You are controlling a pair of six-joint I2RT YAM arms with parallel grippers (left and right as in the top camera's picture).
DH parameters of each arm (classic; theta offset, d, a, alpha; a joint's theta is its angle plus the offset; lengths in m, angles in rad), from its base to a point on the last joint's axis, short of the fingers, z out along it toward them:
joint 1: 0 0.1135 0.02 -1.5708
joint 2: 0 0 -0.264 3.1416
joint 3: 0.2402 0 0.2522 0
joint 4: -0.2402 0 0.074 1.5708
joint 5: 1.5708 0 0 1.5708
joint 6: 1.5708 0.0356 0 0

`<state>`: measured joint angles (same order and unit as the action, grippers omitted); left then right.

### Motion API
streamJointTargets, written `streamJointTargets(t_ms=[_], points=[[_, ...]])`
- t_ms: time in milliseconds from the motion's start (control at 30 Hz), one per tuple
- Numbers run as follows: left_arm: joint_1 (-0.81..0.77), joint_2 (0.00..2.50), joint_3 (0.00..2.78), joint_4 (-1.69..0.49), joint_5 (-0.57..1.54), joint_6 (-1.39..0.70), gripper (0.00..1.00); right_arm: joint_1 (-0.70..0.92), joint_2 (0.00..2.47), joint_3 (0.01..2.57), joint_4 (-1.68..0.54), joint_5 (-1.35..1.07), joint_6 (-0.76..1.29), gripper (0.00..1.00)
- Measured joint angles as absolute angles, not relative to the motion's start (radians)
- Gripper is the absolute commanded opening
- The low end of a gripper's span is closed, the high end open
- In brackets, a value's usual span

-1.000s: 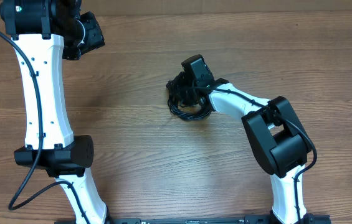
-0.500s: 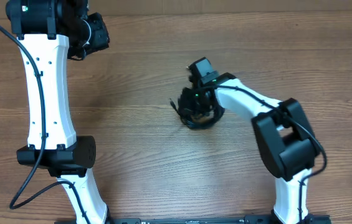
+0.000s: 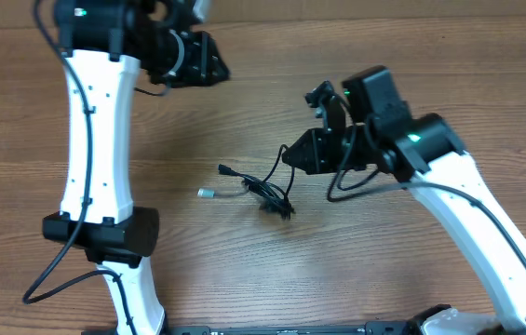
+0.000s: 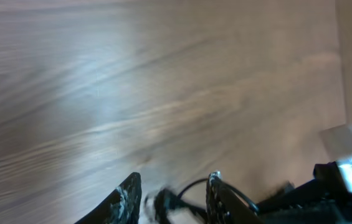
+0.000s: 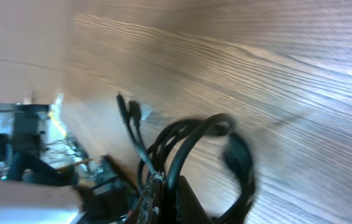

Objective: Untangle cables

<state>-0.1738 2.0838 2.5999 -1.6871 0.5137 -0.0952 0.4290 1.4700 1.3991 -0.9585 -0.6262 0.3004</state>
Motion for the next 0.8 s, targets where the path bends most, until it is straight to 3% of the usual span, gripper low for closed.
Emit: streamJointTargets(t_ms=[333, 800], points=[[-0.333, 2.084, 2.441, -1.685, 0.55, -0.036, 0.34, 0.334, 1.453, 1.399, -0.955, -0.681, 0.385, 0.04], [-0.326, 2.093, 2.349, -1.633, 0.544, -0.027, 0.24, 0.24, 1.453, 1.399, -0.956, -0.711, 0.507, 0.04]])
